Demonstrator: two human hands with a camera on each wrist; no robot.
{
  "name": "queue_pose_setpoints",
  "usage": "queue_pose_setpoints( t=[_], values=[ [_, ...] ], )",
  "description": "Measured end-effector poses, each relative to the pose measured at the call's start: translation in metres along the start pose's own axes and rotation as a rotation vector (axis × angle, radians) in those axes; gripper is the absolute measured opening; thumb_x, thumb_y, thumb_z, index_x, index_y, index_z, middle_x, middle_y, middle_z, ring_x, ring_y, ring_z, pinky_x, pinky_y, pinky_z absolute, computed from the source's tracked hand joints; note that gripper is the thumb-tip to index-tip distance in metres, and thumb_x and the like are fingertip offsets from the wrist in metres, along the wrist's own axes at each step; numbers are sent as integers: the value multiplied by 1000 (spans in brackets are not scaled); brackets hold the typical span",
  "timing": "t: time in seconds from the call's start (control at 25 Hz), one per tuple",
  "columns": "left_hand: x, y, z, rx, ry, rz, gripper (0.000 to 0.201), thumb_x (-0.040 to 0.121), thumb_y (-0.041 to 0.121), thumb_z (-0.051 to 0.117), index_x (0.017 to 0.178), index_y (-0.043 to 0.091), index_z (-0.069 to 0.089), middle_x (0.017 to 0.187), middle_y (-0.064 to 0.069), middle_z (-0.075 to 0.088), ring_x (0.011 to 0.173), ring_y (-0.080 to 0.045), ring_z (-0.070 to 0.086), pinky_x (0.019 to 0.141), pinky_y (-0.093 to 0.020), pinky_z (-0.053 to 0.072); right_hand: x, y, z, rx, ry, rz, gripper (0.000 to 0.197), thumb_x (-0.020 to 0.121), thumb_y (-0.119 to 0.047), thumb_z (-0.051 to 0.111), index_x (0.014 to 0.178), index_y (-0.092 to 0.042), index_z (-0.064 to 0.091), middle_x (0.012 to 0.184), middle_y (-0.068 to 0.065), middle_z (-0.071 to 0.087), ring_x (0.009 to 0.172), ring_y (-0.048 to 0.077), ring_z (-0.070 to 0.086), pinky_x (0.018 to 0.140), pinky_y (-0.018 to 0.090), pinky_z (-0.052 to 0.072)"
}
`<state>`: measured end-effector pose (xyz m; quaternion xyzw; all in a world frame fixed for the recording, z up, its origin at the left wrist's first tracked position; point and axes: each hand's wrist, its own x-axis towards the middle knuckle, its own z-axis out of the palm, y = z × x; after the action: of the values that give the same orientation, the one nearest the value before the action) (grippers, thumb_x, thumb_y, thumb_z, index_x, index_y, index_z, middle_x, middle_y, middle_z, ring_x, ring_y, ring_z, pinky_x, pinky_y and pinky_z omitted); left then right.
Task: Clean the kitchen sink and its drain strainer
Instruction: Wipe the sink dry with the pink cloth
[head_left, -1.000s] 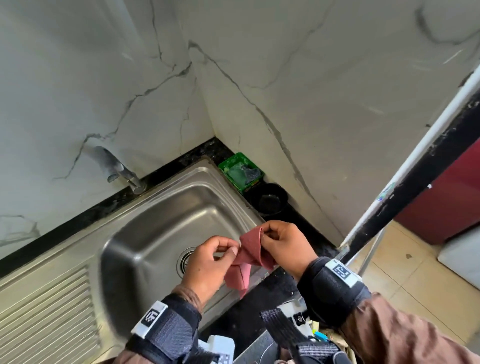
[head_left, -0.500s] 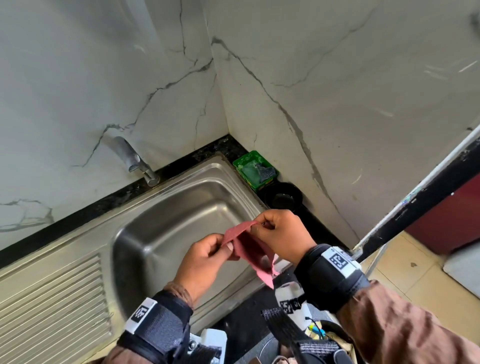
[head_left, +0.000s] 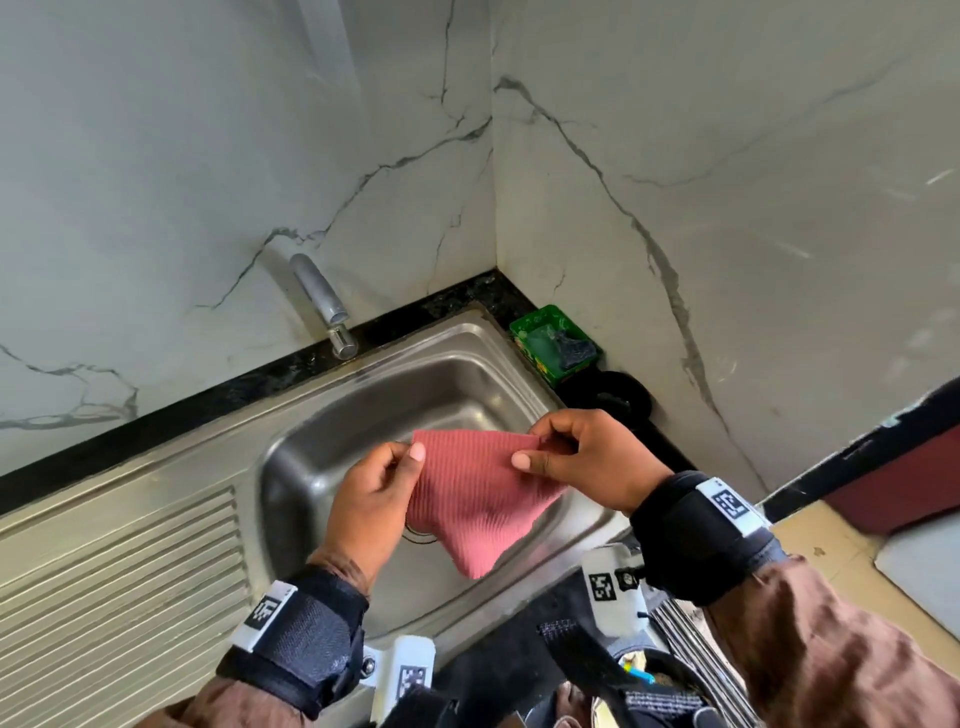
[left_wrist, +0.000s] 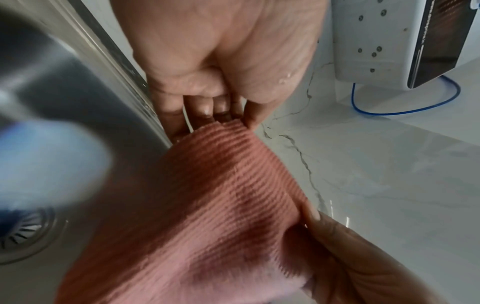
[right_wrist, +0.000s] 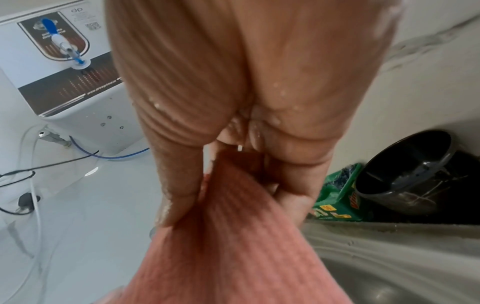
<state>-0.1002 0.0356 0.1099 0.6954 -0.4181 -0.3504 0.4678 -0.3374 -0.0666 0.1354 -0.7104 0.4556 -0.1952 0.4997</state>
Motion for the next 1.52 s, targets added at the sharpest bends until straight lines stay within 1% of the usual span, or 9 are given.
queue_pose_setpoints(
  t=[0.2, 0.4, 0.6, 0.68, 0.84, 1.04, 1.16, 1.36, 1.52],
  values=[
    [11, -41, -43, 48, -110, -89, 6, 91, 31, 67, 86, 32, 69, 75, 1, 70, 72, -22, 66, 70, -43, 61, 16, -4, 51, -54, -116, 58, 22, 76, -38, 84, 82, -21, 72, 83, 4, 74, 67, 8, 64, 68, 32, 54],
    [63, -56, -89, 263, -32, 39, 21, 88, 45, 64, 94, 26, 70, 84, 6, 73, 79, -17, 69, 81, -42, 57, 59, -35, 98, -111, 1, 88, 16, 77, -27, 83, 81, -23, 68, 67, -2, 72, 57, 5, 61, 62, 33, 54],
    [125, -31, -150, 231, 133, 138, 15, 91, 31, 67, 103, 23, 71, 94, 11, 71, 84, -3, 65, 76, -12, 47, 100, -94, 148, -46, 252, -98, 13, 83, -23, 74, 85, -35, 68, 79, -14, 73, 74, 1, 67, 69, 19, 54],
    [137, -44, -182, 294, 181, 113, 17, 90, 27, 68, 107, 23, 71, 98, 9, 71, 86, -3, 65, 76, -3, 43, 108, -100, 190, -84, 131, -201, 17, 86, -22, 71, 98, -34, 71, 93, -12, 74, 81, 0, 65, 73, 10, 47],
    [123, -124, -224, 1002, -26, -291, 75, 81, 45, 70, 146, 28, 36, 153, -5, 39, 137, -30, 41, 110, -40, 37, 131, -65, 279, -56, -503, -82, 39, 89, -12, 67, 128, -14, 64, 122, 2, 68, 99, 2, 59, 85, 5, 41],
    [102, -162, -207, 1038, -350, -501, 118, 78, 66, 63, 152, 29, -21, 157, -5, -35, 148, -33, -21, 119, -58, 8, 163, -17, 319, -148, -326, 76, 32, 88, -13, 57, 116, -22, 70, 116, 1, 71, 105, 20, 66, 99, 28, 47],
    [103, -157, -215, 1046, -456, -534, 148, 54, 79, 72, 145, 31, -35, 149, -4, -46, 143, -32, -31, 118, -56, 3, 174, -11, 338, -143, -261, -105, 37, 87, -14, 56, 120, -24, 68, 119, 6, 63, 105, 22, 61, 100, 31, 46],
    [102, -160, -209, 1121, -506, -594, 177, 21, 84, 76, 133, 30, -50, 137, -8, -59, 134, -39, -42, 118, -58, -7, 163, -5, 365, -398, -276, -444, 49, 93, -28, 41, 141, -26, 50, 159, 11, 22, 147, 35, 23, 119, 43, 28],
    [106, -157, -210, 1071, -522, -644, 179, 0, 90, 57, 130, 32, -53, 131, -5, -64, 130, -37, -48, 118, -58, -9, 185, 5, 364, -565, -307, -655, 53, 100, -37, 32, 150, -21, 40, 164, 4, 19, 153, 22, 8, 122, 49, 17]
  ],
)
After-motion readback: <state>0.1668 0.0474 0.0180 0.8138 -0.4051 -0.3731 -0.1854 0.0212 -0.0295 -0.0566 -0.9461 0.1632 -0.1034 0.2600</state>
